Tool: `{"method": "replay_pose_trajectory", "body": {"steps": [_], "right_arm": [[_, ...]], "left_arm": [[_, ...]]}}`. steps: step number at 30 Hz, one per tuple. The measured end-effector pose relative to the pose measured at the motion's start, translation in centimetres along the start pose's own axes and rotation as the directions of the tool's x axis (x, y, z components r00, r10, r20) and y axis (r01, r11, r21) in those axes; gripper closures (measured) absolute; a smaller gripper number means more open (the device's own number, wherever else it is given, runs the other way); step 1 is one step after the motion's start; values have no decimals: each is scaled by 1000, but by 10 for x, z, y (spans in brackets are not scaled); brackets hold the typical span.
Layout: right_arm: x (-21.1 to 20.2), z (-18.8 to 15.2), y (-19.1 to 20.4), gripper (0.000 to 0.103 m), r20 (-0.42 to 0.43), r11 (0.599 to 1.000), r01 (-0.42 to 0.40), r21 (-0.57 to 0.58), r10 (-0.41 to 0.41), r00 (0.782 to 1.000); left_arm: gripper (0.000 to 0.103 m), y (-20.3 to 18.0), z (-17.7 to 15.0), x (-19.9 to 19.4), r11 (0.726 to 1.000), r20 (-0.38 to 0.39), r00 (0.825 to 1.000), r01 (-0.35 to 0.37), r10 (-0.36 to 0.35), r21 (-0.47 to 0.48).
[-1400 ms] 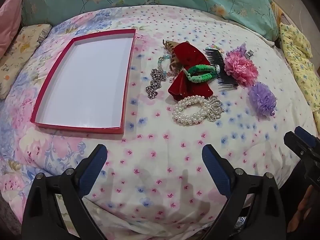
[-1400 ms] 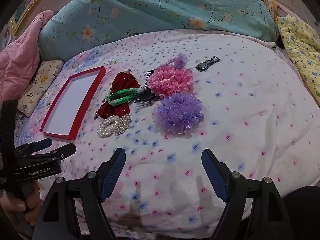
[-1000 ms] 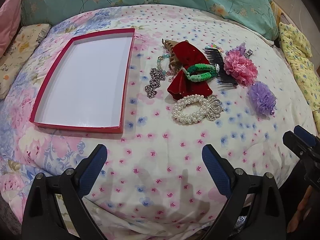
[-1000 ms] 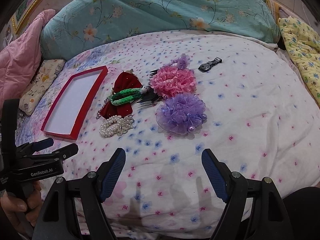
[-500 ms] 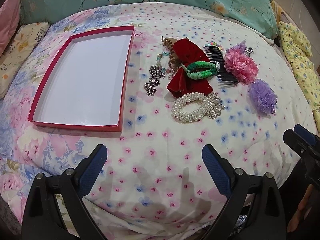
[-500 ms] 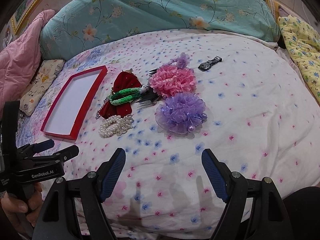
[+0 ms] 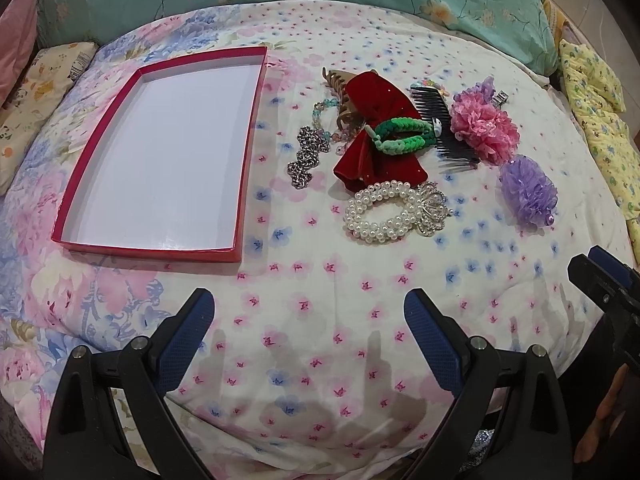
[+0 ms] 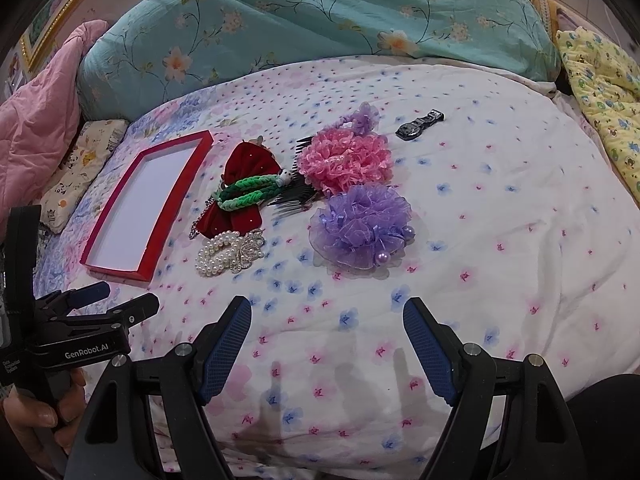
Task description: Organize jewelry
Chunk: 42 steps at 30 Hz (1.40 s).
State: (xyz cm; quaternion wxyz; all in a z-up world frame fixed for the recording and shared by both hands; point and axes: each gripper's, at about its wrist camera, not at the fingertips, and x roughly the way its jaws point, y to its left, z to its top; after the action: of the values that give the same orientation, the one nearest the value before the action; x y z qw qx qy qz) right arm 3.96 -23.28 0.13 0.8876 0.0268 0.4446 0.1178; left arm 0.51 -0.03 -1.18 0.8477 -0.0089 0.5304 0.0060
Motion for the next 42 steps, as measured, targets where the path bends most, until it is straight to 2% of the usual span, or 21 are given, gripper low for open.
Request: {"method": "replay_pose_trajectory", "body": {"steps": [4, 9, 11, 16, 18, 22, 25, 28, 30, 31, 32, 33, 34, 35, 38, 42], "right_arm": [[3, 2, -3, 23, -11, 1000, 5, 6, -5, 1000], [5, 7, -11, 23, -36, 999, -7, 45, 9, 999], [6, 10, -14, 23, -21, 999, -11, 51, 12, 1000], [16, 24, -20, 23, -19, 998, -9, 67, 10, 1000], [22, 29, -22, 24, 1, 999, 14, 53, -14, 1000], [44, 40, -30, 24, -17, 995, -1, 98, 3, 1000], [60, 44, -39, 27, -38, 992, 8, 130, -3, 999], [71, 45, -45, 39, -60, 989, 22, 149, -13, 998], [77, 44, -48, 55, -71, 988, 34, 153, -23, 997], [78, 44, -49, 59, -66, 988, 30, 152, -20, 998], [78, 43, -49, 68, -64, 988, 25, 153, -15, 998], [76, 43, -49, 78, -57, 988, 15, 154, -7, 998], [75, 42, -49, 80, -56, 989, 10, 151, -2, 998], [74, 42, -47, 83, -51, 989, 6, 148, 1, 999], [68, 43, -42, 88, -26, 992, -7, 128, 10, 1000], [57, 44, -33, 90, 2, 996, -15, 90, 15, 1000]], "left_arm": [[6, -1, 1, 4, 1000, -3, 1000, 10, -10, 2], [6, 0, 6, 13, 997, -24, 997, 72, -73, -18], [6, 0, 10, 16, 996, -31, 995, 92, -92, -17], [6, -7, 26, 26, 986, -37, 985, 165, -166, -11], [6, -12, 31, 29, 979, -31, 979, 204, -204, -6], [6, -22, 41, 44, 975, -43, 975, 220, -219, 30], [6, -25, 45, 60, 973, -77, 972, 226, -222, 38], [8, -25, 46, 75, 968, -105, 963, 251, -248, 20], [25, -25, 46, 81, 964, -109, 958, 267, -264, 17], [25, -26, 46, 80, 961, -103, 956, 278, -274, 18], [34, -26, 46, 79, 960, -94, 957, 278, -274, 24], [52, -27, 46, 75, 957, -83, 955, 289, -285, 39], [62, -28, 46, 72, 950, -80, 949, 310, -305, 47], [79, -28, 47, 71, 945, -80, 945, 323, -318, 47], [85, -28, 47, 67, 944, -70, 945, 323, -319, 65], [91, -20, 42, 60, 936, -58, 937, 347, -344, 54]]}}
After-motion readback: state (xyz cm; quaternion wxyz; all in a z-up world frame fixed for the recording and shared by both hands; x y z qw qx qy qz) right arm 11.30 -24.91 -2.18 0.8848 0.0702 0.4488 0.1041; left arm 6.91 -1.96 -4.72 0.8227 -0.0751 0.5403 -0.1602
